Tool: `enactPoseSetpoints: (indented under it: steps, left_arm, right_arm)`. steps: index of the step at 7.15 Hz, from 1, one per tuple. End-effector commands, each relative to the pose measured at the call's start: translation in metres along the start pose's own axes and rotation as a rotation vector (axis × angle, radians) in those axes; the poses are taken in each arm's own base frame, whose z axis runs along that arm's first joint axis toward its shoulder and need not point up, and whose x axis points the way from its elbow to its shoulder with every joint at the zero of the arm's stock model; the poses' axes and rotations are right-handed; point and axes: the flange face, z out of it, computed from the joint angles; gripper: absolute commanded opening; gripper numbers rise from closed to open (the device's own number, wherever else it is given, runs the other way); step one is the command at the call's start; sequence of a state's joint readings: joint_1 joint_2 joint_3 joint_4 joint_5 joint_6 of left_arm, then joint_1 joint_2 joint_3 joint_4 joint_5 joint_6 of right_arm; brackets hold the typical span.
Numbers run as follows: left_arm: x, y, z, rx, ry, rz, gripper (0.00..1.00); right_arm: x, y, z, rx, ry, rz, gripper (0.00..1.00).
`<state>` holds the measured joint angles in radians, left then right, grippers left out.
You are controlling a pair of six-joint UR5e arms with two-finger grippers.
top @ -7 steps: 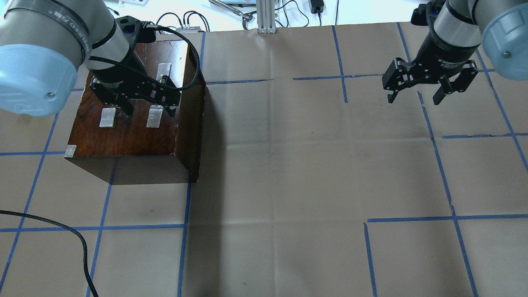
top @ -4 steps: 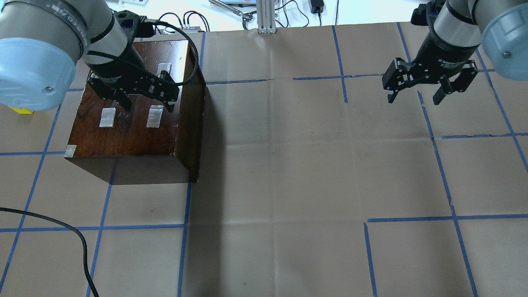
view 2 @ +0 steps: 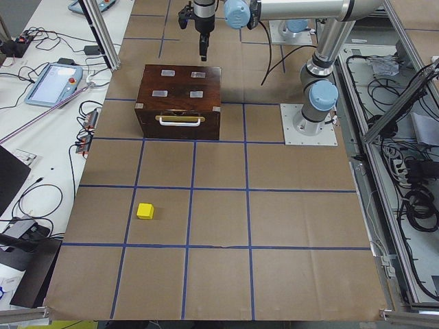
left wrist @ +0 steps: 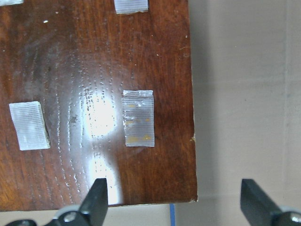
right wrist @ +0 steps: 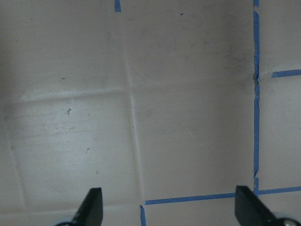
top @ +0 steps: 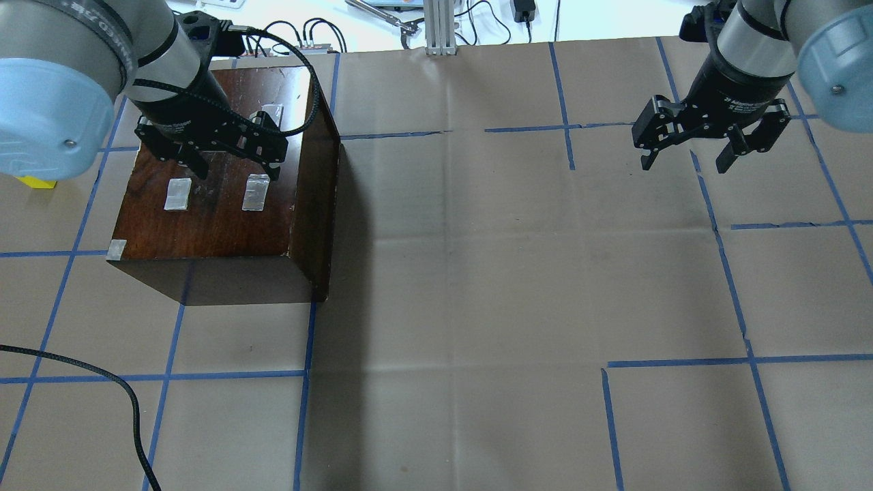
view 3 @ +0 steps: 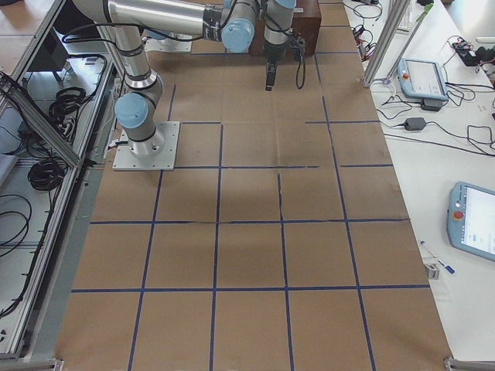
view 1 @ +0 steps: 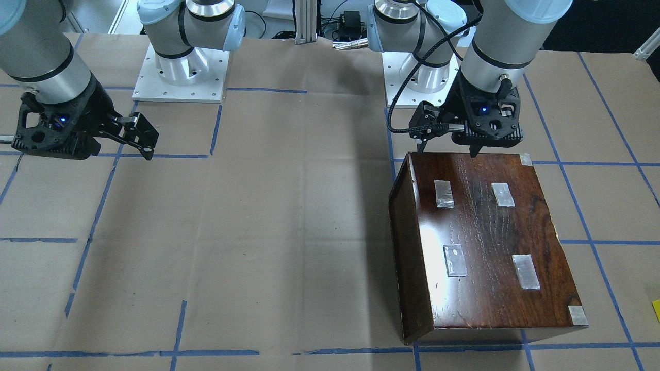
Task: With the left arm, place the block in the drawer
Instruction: 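Move the left gripper down beside the box toward the white drawer handle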
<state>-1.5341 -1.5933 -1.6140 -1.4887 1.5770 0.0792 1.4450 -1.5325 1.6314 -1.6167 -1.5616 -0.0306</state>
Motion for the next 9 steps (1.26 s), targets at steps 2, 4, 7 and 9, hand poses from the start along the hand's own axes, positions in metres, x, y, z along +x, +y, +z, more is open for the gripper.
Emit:
enactPoseSetpoints:
  steps: [2,4,7,9]
  left_arm:
    - [-0.135,-0.009,0.002,0.004,0.01,-0.13,0.99]
    - [-0.207,-0.006,0.008,0.003,0.013,-0.122,0.99]
    - [-0.309,-0.045,0.011,0.048,0.075,-0.125,0.99]
    - [-0.323,-0.064,0.036,0.03,0.113,-0.104,0.99]
  right_arm:
    - [0.0,0.0,0.0,-0.001,0.0,0.0,1.0]
    - [0.0,0.0,0.0,-0.001,0.0,0.0,1.0]
    - [0.0,0.0,0.0,-0.001,0.0,0.0,1.0]
    - [0.0,0.0,0.0,-0.001,0.0,0.0,1.0]
